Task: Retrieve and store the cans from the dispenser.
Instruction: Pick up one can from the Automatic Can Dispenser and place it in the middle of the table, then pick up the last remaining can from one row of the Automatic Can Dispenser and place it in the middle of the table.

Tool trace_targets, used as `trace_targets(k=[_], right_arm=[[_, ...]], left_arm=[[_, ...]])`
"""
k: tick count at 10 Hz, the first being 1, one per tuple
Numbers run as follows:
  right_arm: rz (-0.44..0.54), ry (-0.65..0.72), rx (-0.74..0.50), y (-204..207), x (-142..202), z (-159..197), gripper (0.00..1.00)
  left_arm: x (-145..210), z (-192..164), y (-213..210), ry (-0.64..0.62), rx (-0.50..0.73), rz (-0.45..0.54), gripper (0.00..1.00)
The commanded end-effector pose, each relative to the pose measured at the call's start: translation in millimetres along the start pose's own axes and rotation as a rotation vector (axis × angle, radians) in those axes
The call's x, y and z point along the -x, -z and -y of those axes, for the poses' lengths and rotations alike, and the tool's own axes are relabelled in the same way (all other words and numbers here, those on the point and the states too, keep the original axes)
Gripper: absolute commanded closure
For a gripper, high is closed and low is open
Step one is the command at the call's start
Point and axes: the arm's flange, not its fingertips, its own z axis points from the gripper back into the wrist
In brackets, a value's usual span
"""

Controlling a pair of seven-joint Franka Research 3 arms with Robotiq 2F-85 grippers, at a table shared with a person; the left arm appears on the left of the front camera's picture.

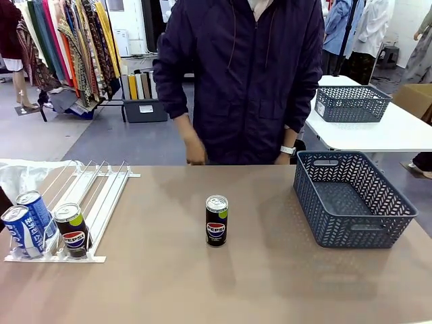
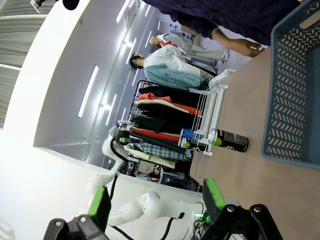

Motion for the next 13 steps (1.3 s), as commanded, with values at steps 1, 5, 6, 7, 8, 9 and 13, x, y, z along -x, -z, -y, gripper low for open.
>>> trace_targets(k=[1, 5, 6, 7, 8, 9, 13], right_arm=[[-0.007, -0.007, -0.006, -1, 0, -3, 0.0], [-0.007, -0.007, -0.006, -1, 0, -3, 0.0], [-0.007, -0.007, -0.006, -1, 0, -3, 0.0], [-0.007, -0.007, -0.006, -1, 0, -3, 0.0], [-0.007, -0.007, -0.006, -1, 0, -3, 0.0], [-0.007, -0.007, -0.006, -1, 0, -3, 0.0], [-0.007, -0.007, -0.006, -1, 0, -3, 0.0]], left_arm=[[19, -49, 7, -0.011, 0.16, 0.099, 0.0], [49, -89, -9, -0.052, 0.178, 0.16, 0.0], [49, -89, -9, -0.052, 0.178, 0.16, 0.0], [49, -89, -9, -0.052, 0.178, 0.16, 0.0], [49, -89, -9, -0.052, 0.178, 0.16, 0.0], [49, -89, -9, -0.052, 0.178, 0.16, 0.0], [49, -89, -9, -0.052, 0.178, 0.16, 0.0]])
